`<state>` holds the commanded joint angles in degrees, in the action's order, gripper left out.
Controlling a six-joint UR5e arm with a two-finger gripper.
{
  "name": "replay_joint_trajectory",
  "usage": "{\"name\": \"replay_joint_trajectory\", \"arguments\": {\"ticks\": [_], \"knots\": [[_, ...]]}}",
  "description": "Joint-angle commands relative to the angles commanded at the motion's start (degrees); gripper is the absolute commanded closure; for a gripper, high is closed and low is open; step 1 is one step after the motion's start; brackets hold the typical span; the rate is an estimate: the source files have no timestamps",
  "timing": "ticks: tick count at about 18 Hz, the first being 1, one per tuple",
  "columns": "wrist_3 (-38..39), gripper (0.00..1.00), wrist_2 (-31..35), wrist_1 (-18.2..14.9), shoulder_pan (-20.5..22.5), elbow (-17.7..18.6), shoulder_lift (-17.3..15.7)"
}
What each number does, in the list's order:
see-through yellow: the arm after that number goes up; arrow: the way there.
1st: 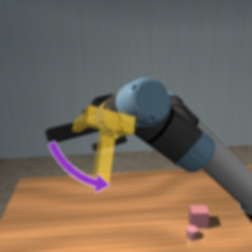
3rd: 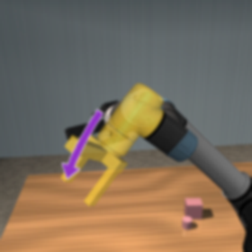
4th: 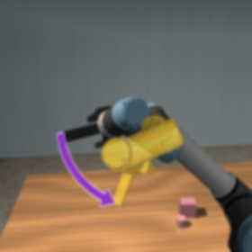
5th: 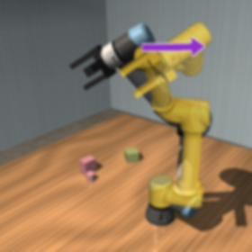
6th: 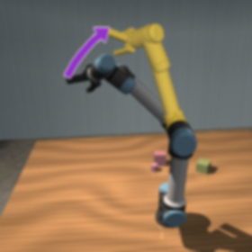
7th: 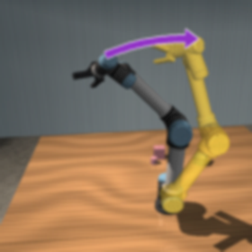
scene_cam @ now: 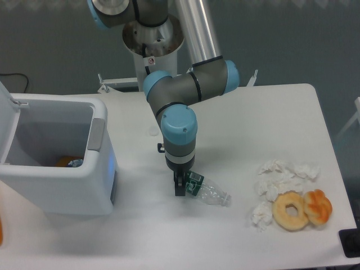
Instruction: Pick up the plastic bottle
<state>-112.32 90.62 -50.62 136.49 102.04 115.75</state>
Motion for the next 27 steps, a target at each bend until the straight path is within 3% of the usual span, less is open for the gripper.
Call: {"name": "replay_joint_trajectory", "arguments": {"ticks": [11,18,22,27], "knots": [[1.05,0.01,0.26,0.0,0.0,0.09,0.26],[2.02,0.08,0.35,0.0,0.0,-0.09,0.26],[5.18,0.18,0.26,0.0,-0.09,-0.09,0.35],[6.5,0.18,0.26,0.0,-0.44,-0.26,0.35]]}}
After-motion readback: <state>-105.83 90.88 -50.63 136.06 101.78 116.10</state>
